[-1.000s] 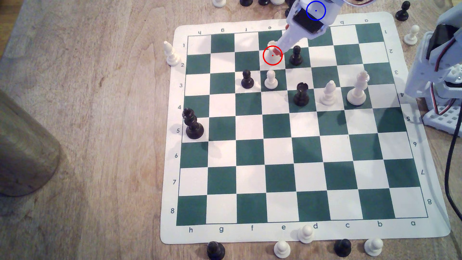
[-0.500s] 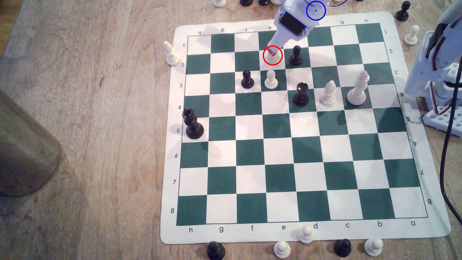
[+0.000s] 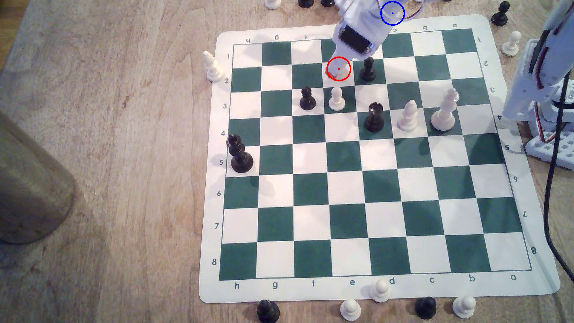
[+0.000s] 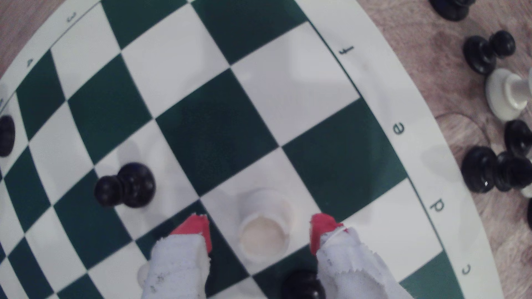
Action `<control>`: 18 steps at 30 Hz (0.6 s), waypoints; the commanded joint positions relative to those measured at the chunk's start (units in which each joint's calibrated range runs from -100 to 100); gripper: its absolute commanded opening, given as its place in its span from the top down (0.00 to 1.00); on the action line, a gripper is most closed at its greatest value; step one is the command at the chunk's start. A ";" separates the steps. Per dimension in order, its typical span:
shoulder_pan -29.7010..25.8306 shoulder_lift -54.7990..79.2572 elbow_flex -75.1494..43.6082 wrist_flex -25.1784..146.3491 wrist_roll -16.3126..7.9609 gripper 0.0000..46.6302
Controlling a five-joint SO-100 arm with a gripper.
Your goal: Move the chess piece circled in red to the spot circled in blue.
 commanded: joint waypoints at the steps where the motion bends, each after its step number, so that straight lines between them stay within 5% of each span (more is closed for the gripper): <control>1: 0.11 -0.73 -4.46 -1.72 -0.15 0.64; 18: -1.53 -2.25 -4.18 -1.31 -0.59 0.85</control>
